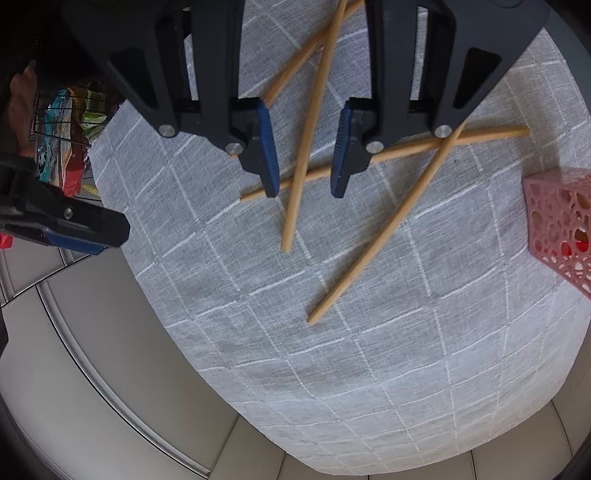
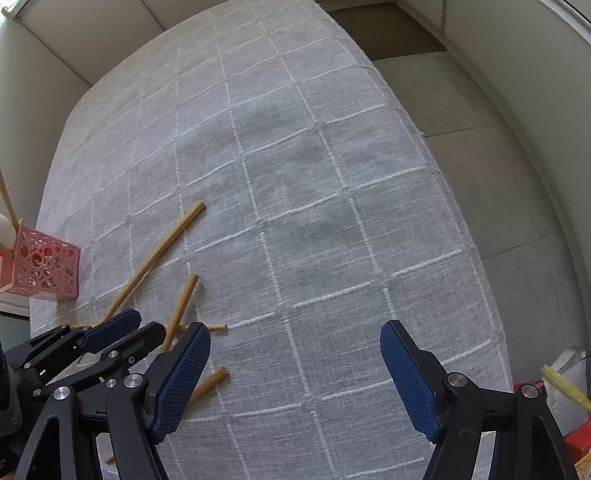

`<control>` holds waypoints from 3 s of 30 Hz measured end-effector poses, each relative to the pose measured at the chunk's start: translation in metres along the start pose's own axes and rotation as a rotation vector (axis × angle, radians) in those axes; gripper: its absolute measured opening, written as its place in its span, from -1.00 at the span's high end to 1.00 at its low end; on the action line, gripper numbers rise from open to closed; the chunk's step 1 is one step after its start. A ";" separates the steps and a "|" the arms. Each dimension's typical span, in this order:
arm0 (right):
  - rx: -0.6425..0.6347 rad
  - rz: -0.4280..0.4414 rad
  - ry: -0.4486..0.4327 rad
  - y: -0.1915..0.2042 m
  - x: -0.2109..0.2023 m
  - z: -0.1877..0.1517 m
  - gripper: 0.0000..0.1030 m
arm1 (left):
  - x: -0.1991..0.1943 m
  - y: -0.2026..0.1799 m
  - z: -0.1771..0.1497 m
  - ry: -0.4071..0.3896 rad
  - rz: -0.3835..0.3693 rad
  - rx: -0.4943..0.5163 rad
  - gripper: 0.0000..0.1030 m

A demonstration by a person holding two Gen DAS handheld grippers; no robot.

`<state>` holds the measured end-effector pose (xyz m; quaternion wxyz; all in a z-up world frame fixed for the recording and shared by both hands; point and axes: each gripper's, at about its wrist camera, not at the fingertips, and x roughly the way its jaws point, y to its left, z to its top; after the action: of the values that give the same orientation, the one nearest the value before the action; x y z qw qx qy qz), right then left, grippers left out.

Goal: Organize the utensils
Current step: 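Grasp a chopstick with the left gripper while the right gripper grasps another chopstick, then lift both chopsticks upright into the pink basket and open both grippers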

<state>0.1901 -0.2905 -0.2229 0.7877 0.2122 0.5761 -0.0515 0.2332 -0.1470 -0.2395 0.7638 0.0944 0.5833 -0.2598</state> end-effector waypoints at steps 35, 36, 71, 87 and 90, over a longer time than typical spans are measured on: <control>-0.044 0.081 0.298 0.057 0.080 -0.040 -0.01 | -0.064 0.057 -0.052 -0.096 0.104 0.030 0.84; -0.040 0.086 0.291 0.060 0.080 -0.039 0.03 | -0.066 0.061 -0.054 -0.100 0.105 0.024 0.84; -0.029 0.177 -0.014 0.127 0.065 -0.006 0.85 | -0.128 0.120 -0.064 -0.292 0.151 -0.151 0.84; -0.240 0.231 -0.466 0.156 -0.073 -0.036 0.85 | -0.209 0.115 -0.075 -0.583 0.192 -0.164 0.84; -0.266 0.236 -0.540 0.158 -0.093 -0.040 0.85 | -0.224 0.113 -0.078 -0.649 0.212 -0.162 0.84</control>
<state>0.1755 -0.1475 -0.1027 0.9334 0.1515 0.3194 0.0613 0.1835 0.0480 -0.0704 0.9372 0.0060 0.3156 -0.1481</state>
